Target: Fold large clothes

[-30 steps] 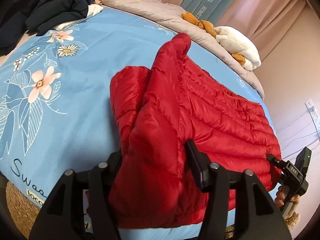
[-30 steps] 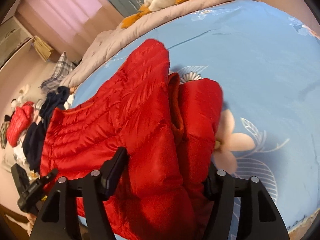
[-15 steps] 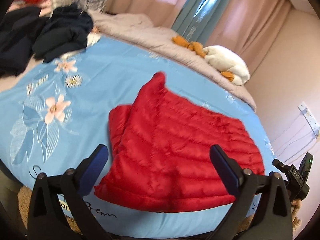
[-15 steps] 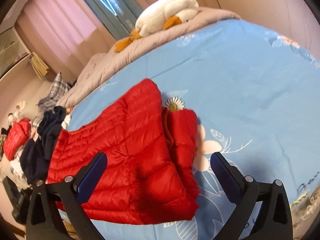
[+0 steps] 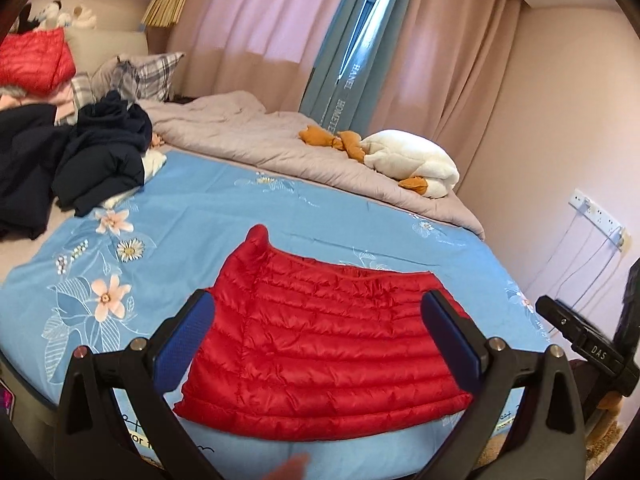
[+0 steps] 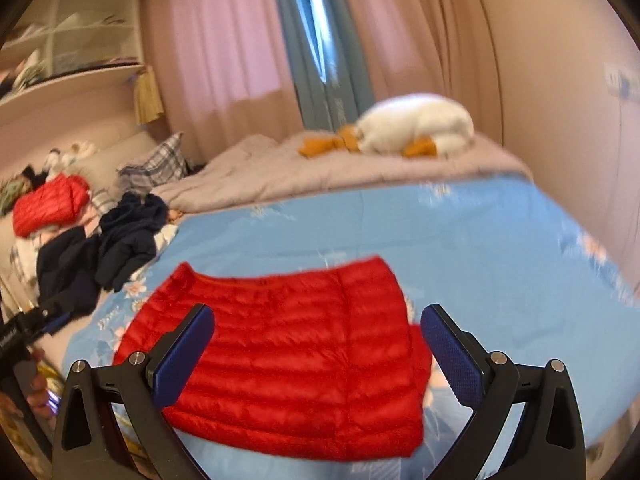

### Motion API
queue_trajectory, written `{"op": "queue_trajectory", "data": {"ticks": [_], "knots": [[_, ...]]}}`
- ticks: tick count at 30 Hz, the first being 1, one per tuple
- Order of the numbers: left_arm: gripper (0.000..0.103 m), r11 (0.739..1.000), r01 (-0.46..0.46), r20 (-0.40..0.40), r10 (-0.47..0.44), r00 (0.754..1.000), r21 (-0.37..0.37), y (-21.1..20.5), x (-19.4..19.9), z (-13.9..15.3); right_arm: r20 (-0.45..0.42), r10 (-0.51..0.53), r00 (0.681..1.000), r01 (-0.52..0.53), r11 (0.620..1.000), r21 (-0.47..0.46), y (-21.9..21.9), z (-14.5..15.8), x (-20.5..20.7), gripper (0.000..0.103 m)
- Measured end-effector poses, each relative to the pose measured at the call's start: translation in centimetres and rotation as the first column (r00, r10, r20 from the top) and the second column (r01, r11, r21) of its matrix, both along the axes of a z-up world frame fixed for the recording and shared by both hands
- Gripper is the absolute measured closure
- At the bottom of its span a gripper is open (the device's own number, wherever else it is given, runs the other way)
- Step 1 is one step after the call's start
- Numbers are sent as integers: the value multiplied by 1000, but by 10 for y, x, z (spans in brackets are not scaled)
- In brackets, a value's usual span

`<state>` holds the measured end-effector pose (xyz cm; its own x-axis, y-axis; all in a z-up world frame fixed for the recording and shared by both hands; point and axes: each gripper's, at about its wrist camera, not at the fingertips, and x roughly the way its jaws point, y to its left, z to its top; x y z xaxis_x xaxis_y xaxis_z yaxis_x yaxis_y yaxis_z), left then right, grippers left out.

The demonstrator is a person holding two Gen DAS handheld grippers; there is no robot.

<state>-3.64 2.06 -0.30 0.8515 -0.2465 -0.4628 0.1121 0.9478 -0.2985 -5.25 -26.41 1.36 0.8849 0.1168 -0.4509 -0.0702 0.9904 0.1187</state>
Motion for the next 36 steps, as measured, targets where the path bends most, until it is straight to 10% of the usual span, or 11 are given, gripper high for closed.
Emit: {"op": "queue_trajectory", "data": {"ticks": [11,36], "knots": [[0,987,-81,-32,87,996,135,-16,-3,-26,1,-29,1000,29,1000,-13,38,-20,-6,1],[0,981,-36,-170,69,983,191,-30,10,-66,-157,-51,986,42,997,-60,58,-49,1,1]]}}
